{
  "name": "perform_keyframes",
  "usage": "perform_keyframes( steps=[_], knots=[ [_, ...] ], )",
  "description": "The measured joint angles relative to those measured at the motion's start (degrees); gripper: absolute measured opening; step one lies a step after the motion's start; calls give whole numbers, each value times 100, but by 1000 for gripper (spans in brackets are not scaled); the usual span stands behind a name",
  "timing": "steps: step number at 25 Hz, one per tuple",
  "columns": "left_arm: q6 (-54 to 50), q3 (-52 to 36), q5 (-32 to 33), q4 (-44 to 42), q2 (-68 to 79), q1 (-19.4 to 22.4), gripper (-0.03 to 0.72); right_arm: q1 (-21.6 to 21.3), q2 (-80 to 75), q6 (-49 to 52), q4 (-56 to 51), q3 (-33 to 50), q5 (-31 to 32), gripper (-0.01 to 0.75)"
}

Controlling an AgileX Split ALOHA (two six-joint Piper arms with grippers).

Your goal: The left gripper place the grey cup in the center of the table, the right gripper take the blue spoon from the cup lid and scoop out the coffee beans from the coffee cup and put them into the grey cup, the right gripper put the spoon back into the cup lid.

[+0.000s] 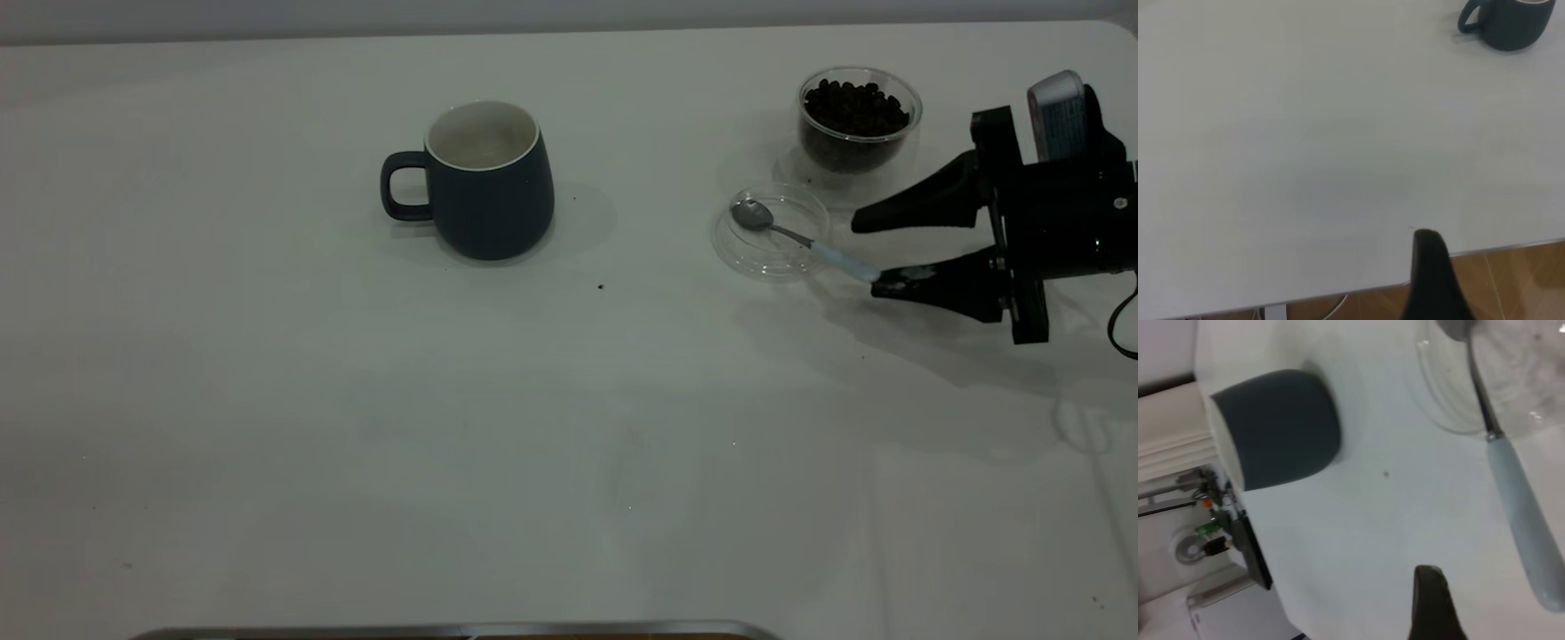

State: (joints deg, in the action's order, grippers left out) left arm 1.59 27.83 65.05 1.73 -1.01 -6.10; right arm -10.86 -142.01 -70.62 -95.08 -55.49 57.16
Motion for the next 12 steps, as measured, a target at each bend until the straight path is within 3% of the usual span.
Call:
perform_keyframes(
  steps=[12],
  knots=[
    [-18, 0, 0, 0, 0, 0, 555, 0, 529, 153, 647, 0, -653, 518]
  ],
)
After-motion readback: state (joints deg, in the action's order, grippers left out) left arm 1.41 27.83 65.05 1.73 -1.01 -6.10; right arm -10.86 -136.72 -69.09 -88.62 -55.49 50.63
